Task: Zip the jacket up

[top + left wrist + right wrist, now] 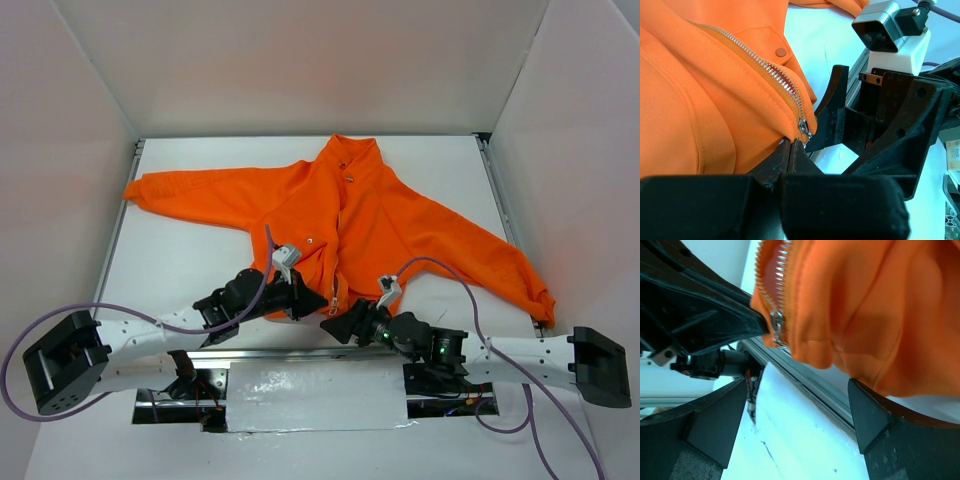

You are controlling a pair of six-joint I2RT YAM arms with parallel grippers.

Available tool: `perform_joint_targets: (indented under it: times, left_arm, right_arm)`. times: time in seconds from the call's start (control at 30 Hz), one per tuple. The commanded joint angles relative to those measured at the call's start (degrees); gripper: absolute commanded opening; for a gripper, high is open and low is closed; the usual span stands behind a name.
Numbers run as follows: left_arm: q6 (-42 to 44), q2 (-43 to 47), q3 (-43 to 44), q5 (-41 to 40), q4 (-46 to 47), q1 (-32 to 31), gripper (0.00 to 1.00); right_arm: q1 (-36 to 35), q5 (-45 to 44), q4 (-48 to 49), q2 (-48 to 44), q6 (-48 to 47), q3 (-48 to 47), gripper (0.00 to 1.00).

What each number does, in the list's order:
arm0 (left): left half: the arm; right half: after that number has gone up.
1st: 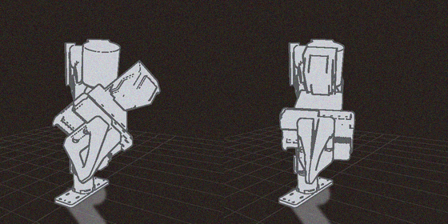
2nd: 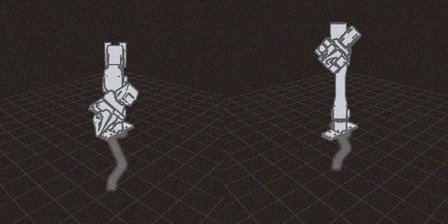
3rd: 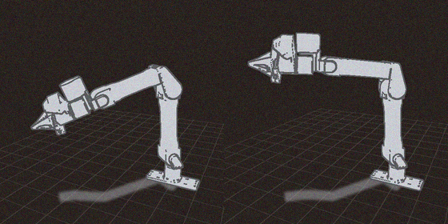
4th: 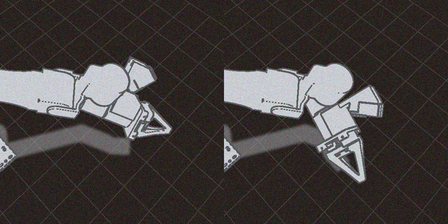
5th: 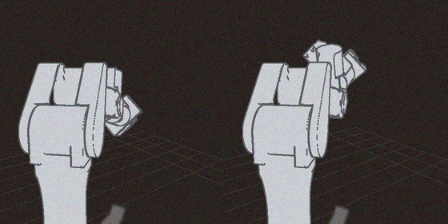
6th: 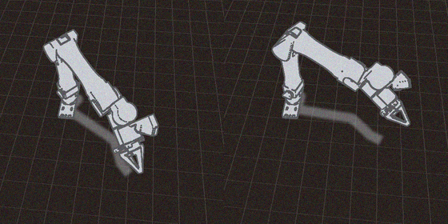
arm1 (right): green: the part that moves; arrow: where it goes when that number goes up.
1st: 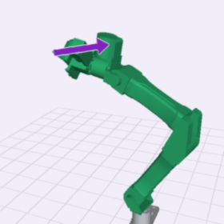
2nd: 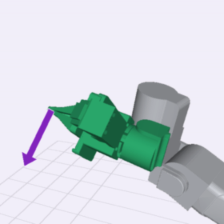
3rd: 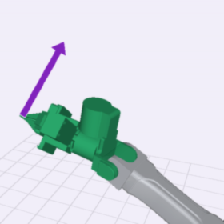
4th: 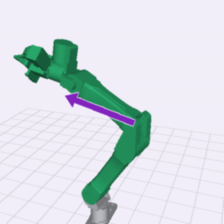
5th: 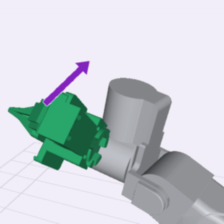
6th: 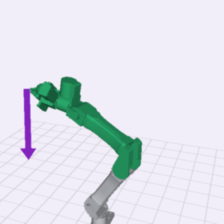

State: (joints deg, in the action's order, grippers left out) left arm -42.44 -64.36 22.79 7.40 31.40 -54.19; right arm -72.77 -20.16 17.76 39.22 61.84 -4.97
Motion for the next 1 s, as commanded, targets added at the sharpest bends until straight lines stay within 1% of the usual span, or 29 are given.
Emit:
perform_joint_targets:
  times: [0.0,0.13,0.37,0.5,0.6,0.7,0.73,0.9,0.97]
  left_arm:
    - [-1.0,-0.3,2.6,2.7,5.4,-0.1,0.0]
    - [-1.1,-0.9,2.8,3.1,5.8,0.0,0.0]
    - [-1.0,-1.2,3.1,3.5,5.7,-0.1,0.0]
    - [-0.9,-1.3,3.3,3.6,5.5,0.0,0.0]
    - [-0.9,-1.4,3.2,3.6,5.7,-0.1,0.0]
    - [-1.0,-1.6,3.1,3.6,6.0,-0.1,0.0]
    - [-1.0,-1.6,3.1,3.5,6.0,0.0,0.0]
    - [-0.7,-1.3,3.1,3.1,5.1,-0.1,0.0]
    - [-0.5,-1.1,3.2,2.9,4.6,-0.1,0.0]
  right_arm:
    - [-0.4,-1.8,8.2,1.0,-1.9,0.1,0.88]
    - [-0.4,-2.5,8.4,1.3,-3.0,-0.8,0.85]
    - [-0.4,-7.4,7.5,1.0,-1.3,-0.7,0.8]
    - [-0.4,-7.6,10.1,2.2,-0.7,0.1,0.78]
    - [-0.4,-6.8,12.2,3.6,-1.0,0.1,0.74]
    - [-0.4,-5.9,13.6,4.7,-1.4,-0.5,0.69]
    - [-0.4,-5.7,13.6,4.9,-1.5,-0.7,0.65]
    - [-0.4,-5.2,13.5,5.0,-1.4,-0.8,0.55]
    - [-0.4,-5.4,12.7,4.4,-0.9,-0.7,0.53]
